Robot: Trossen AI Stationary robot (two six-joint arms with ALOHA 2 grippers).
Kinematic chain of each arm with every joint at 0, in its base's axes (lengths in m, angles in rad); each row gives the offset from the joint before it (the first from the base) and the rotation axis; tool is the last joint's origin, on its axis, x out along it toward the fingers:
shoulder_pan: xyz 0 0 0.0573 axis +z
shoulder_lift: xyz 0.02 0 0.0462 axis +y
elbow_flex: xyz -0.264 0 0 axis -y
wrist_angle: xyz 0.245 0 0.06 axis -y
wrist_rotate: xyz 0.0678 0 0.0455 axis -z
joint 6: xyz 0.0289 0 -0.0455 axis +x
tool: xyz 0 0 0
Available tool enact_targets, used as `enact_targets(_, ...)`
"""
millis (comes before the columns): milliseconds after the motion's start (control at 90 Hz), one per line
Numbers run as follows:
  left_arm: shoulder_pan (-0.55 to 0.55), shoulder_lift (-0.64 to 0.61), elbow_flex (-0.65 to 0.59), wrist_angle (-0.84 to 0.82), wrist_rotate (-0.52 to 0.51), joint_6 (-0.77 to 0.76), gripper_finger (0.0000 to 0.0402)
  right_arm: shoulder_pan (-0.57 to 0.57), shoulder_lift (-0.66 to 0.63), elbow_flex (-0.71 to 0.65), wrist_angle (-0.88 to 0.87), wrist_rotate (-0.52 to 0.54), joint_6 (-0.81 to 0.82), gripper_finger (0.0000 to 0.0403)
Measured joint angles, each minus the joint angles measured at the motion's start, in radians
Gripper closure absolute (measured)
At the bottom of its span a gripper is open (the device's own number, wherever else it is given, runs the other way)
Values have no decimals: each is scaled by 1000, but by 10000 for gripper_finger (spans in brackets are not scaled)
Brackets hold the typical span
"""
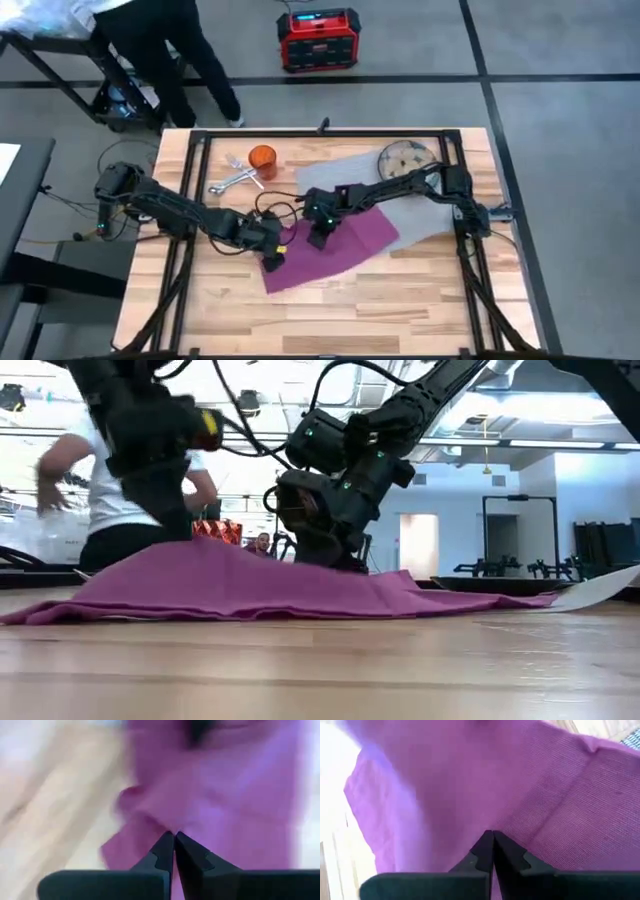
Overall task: Set table place
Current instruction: Fold the purple napkin
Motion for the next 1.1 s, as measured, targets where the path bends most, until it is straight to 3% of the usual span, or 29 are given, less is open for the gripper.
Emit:
enact_targets(178, -35, 0, 2, 0, 24, -55, 401, -12, 2, -1, 1, -30, 18, 403)
enact_targets(311, -48, 0, -2, -202, 16, -120, 401, -11, 0, -2, 10, -29, 18, 403)
enact_targets(456, -38, 0, -20, -471, -104, -266, 401, -7, -28, -6, 17, -15, 24, 403)
enact_targets(556, -33, -1, -20, -553, -118, -333, 400, 6, -71, -5, 26, 22, 25, 402)
enact_targets(756, -53, -29, -20, -437, -71, -280, 373, 47, -153, -4, 24, 32, -9, 362)
enact_targets(889, -75, -35, -19, -274, -72, -47, 357, 88, -226, -3, -13, 37, -17, 320)
enact_targets(989, -63, -27, -21, -238, -87, 78, 356, 120, -284, -3, -101, 126, -20, 312)
enact_targets(1100, -36, -16, -88, -227, -56, 56, 362, 153, -328, -2, -237, 229, -25, 317)
